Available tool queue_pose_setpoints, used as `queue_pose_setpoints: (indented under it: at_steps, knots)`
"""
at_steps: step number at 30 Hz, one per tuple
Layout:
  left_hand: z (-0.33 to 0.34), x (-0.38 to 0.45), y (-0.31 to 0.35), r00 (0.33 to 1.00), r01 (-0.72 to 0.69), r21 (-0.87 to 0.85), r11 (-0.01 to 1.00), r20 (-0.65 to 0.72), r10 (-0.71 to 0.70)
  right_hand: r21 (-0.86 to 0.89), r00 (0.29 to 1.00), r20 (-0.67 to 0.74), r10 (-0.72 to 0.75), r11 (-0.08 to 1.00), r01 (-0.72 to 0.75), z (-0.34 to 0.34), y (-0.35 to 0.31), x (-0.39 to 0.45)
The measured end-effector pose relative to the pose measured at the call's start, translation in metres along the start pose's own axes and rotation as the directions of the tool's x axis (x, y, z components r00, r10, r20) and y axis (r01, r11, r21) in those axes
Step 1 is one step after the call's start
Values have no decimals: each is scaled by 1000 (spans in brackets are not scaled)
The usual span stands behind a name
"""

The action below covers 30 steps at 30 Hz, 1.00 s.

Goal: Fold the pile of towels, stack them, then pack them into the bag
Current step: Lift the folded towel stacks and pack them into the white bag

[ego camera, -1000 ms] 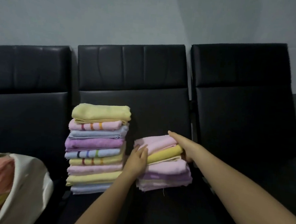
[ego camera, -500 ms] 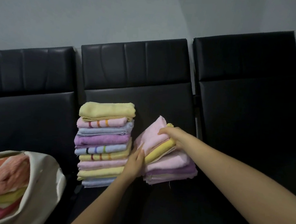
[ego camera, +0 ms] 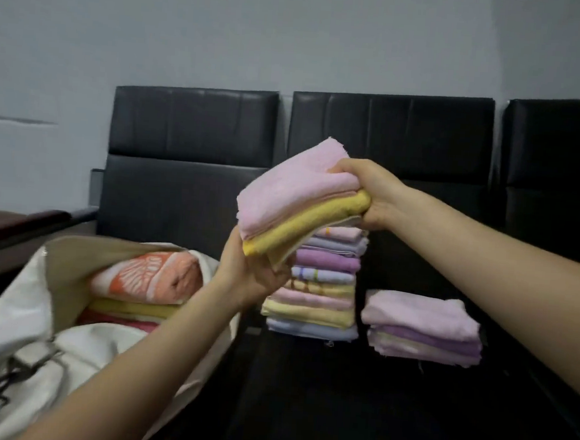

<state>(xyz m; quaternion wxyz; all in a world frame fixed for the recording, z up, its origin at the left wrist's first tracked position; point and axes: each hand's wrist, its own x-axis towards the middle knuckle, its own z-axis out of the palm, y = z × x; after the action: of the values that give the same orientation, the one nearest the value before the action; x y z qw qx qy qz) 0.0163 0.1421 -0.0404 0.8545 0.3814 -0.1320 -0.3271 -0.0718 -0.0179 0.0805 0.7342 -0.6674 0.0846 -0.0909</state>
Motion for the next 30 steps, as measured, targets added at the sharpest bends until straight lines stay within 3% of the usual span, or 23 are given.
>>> queue_pose_setpoints:
  at_steps: [3, 6, 8, 11, 13, 16, 19, 24, 26, 29, 30]
  knots:
    - [-55, -27, 67, 971, -202, -48, 978, -140, 194, 138, 999, 28, -42, 990, 38, 60, 29, 37]
    - [-109, -41, 122, 911, -291, 100, 951, -275, 308, 316, 998, -3, -70, 947, 67, 127, 70, 77]
    - [-140, -36, 145, 889, -259, 293, 920, -301, 346, 386, 999, -12, -52, 921, 53, 169, 102, 99]
    - [-194, -20, 149, 836, 17, 627, 779, -437, 333, 300, 989, -135, 59, 954, -16, 209, 161, 125]
    - [-232, -7, 145, 754, 152, 675, 722, -552, 357, 224, 967, -194, 165, 967, -121, 218, 194, 131]
    - [-238, -3, 140, 693, 148, 778, 611, -523, 497, 248, 970, -140, 198, 956, -159, 212, 214, 139]
    - [-224, 5, 143, 706, 42, 858, 512, -388, 593, 215, 986, -47, 157, 966, -144, 205, 213, 149]
    - [-219, 9, 166, 743, -93, 651, 754, -458, 487, 148, 990, -36, 137, 980, -130, 219, 191, 151]
    - [-225, 2, 181, 763, -90, 651, 754, -442, 472, 175, 994, 2, 108, 979, -107, 230, 177, 152]
    - [-237, -9, 204, 657, -43, 726, 686, -497, 567, 282, 998, 29, 61, 957, -67, 245, 161, 151]
    - [-238, -11, 209, 659, -69, 724, 686, -483, 576, 327, 997, 32, 72, 942, -78, 249, 162, 148]
